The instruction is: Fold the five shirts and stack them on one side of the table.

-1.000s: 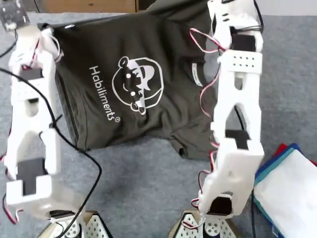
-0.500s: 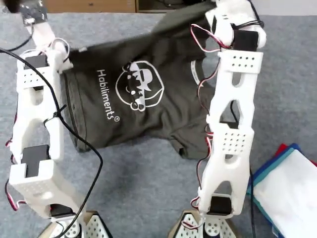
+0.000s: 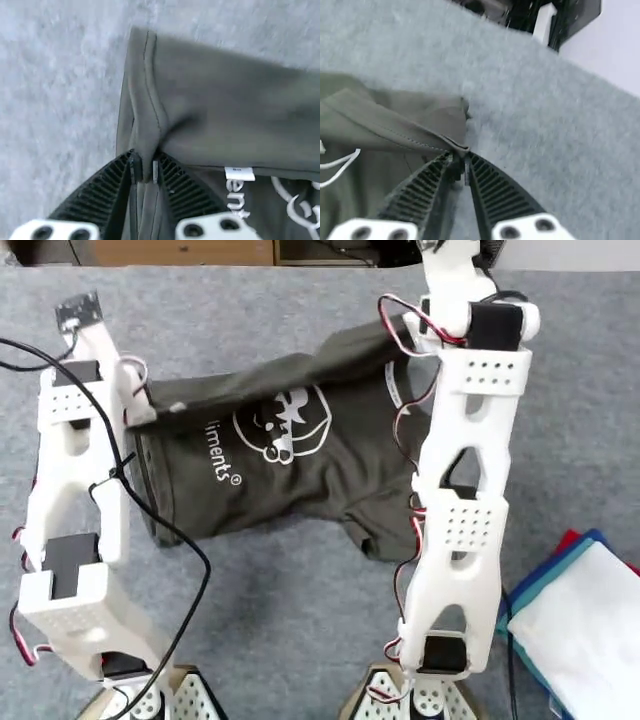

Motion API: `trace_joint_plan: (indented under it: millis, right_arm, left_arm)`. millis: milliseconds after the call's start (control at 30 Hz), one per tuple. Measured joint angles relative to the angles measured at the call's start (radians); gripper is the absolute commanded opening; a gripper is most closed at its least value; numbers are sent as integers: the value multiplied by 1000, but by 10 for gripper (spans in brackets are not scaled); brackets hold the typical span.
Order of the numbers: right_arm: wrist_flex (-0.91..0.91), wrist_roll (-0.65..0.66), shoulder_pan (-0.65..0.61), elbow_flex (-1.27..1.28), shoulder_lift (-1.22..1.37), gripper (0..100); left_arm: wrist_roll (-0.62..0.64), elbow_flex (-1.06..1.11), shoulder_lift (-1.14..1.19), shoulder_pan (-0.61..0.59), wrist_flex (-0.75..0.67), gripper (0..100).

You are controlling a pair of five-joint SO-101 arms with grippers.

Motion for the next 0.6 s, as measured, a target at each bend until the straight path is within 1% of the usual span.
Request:
trace_joint_plan:
  millis: [100, 167, 233, 367, 467, 600]
  right_arm:
    - [15, 15, 44, -31, 12, 5]
    - [15, 52, 60, -31, 23, 5]
    - [15, 98, 61, -31, 25, 5]
    - [15, 121, 52, -31, 26, 5]
    - [15, 130, 48, -11, 26, 5]
    - [15, 149, 48, 32, 28, 5]
  left_arm:
    - [2, 106, -5, 3, -2, 20]
    - [2, 198, -44, 3, -34, 20]
    - [-12, 292, -117, 6, -81, 19]
    - [-31, 440, -287, 6, -157, 19]
    - [-35, 486, -344, 6, -173, 19]
    - [-35, 496, -341, 6, -180, 19]
